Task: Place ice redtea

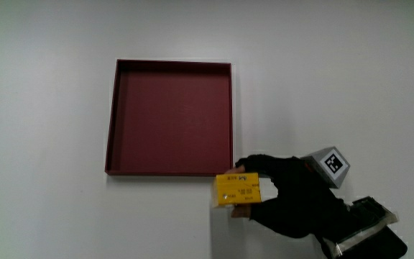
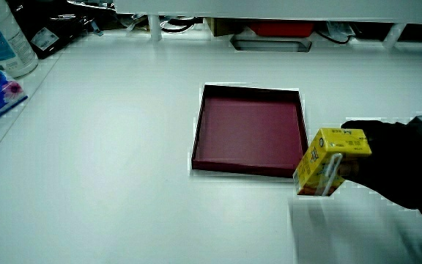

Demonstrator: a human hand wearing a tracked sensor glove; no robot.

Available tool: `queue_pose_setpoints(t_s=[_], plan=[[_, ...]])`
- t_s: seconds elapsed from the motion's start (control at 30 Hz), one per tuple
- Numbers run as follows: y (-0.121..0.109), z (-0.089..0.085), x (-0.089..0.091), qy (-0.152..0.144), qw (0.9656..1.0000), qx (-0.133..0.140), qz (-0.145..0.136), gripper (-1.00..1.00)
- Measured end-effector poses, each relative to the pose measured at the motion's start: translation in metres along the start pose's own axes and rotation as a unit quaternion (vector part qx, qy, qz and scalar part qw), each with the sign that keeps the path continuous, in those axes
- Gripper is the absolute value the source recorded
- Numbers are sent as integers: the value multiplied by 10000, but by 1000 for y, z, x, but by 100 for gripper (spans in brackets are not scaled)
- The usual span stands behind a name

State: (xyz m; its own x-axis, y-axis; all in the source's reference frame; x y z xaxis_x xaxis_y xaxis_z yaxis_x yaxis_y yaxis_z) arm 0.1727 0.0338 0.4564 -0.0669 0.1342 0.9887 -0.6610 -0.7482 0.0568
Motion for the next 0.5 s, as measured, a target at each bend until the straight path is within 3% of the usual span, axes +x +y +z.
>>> queue_pose_setpoints(t_s=[0.33, 0.4, 0.43, 0.5], plan=[[-20, -12, 32, 70, 9989, -129, -452, 0], [-21, -13, 37, 93, 9986, -113, -501, 0], [-22, -13, 41, 266, 9983, -124, -494, 0], [-23, -12, 43, 223, 9985, -58, -486, 0]])
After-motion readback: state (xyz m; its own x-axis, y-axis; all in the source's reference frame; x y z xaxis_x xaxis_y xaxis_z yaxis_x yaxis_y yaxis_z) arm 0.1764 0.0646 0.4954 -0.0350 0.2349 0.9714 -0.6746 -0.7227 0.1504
